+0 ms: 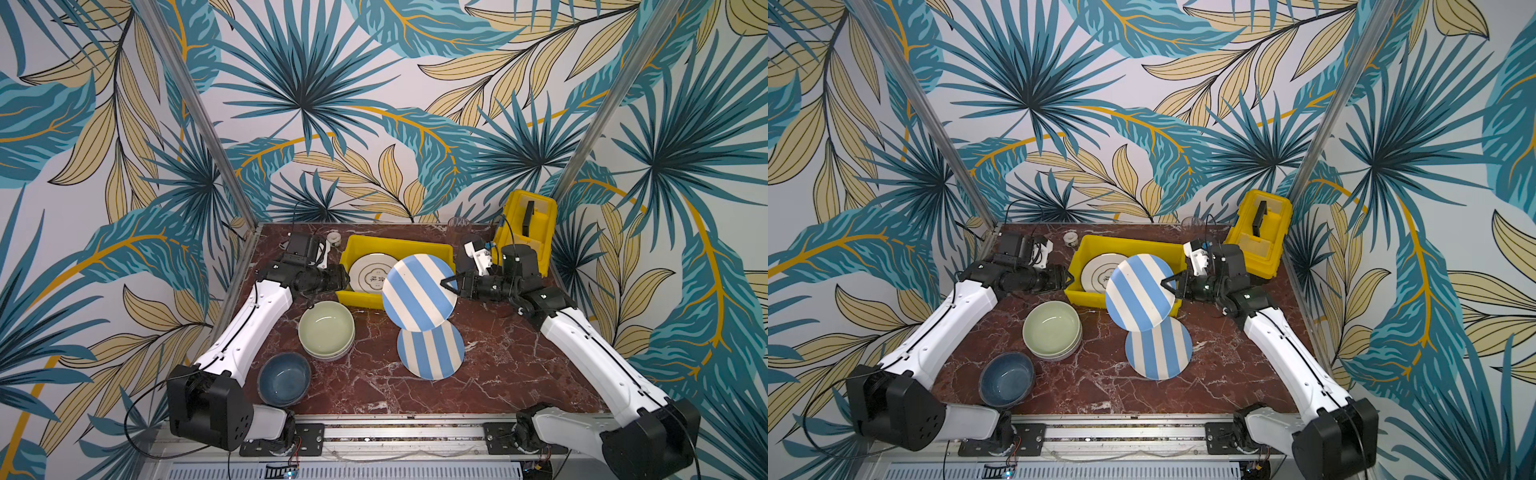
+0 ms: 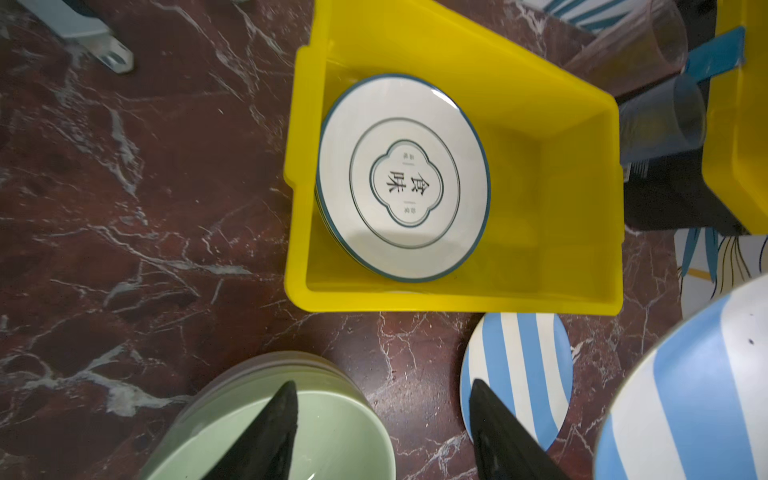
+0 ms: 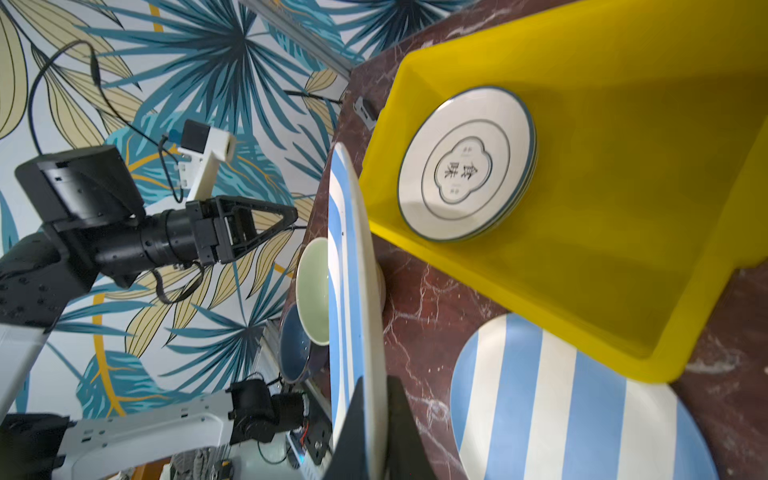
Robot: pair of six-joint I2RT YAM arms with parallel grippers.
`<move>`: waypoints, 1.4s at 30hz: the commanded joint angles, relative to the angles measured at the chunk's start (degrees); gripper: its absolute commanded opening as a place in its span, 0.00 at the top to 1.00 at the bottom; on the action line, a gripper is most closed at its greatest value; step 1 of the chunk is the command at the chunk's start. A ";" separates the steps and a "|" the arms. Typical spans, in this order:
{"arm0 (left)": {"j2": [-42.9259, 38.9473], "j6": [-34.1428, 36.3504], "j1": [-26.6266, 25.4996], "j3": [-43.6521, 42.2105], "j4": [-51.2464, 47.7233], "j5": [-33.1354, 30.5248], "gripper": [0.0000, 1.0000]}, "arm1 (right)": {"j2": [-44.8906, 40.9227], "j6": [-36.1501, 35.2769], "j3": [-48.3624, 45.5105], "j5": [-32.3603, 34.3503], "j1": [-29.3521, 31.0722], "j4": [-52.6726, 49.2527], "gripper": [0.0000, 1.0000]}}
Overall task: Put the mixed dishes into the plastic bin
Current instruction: 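Lift the striped plate with both grippers and carry it over the yellow bin, then lower the striped plate flat onto the plates inside the bin with both grippers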
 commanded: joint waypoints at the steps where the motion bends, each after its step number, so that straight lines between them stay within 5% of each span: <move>1: 2.64 3.15 3.46 1.96 1.41 -0.79 0.33 | 5.19 1.56 3.56 4.77 -0.04 6.53 1.00; 6: 6.50 5.32 5.97 2.45 3.69 -0.15 0.36 | 13.45 4.38 6.43 6.54 0.05 15.71 1.00; 21: 17.46 8.86 6.06 2.99 8.44 3.10 0.51 | 33.58 5.73 16.96 10.21 4.65 18.30 1.00; 42: 20.25 7.98 6.03 2.47 9.57 6.97 0.68 | 45.28 8.69 20.85 6.40 8.23 22.54 0.98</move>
